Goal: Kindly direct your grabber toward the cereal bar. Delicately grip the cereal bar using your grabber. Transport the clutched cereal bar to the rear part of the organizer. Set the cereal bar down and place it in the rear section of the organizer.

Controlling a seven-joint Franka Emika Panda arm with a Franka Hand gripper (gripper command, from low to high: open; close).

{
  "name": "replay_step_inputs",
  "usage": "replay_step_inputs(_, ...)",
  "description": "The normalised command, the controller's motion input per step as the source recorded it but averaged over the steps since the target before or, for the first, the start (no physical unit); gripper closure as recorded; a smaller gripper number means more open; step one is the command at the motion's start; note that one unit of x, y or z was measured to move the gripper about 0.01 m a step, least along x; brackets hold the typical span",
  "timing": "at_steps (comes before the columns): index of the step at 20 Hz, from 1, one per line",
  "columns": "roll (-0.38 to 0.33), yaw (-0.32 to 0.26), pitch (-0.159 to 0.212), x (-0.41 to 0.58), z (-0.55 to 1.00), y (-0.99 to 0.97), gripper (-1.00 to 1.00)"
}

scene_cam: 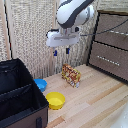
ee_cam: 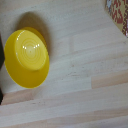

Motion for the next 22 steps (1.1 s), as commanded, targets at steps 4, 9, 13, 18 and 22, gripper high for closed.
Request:
replay_step_inputs(4, 0.087, -0.002, -0.015, 0.101, -0.17, -0.75, -1.0)
replay_step_inputs(9, 0.085, -0.008, 0.0, 0.155, -0.26, -0.79, -1.0)
replay_step_inputs(13, 0.081, -0.001, 0.0, 0.211, -0.25, -0.68, -1.0)
replay_step_inputs(18, 0.049, 0.0, 0.0, 0.305, -0.24, -0.45, -1.0)
replay_step_inputs(22, 0.041, -0.019, 0.0, 0.338, -0.26, -0.34, -1.0)
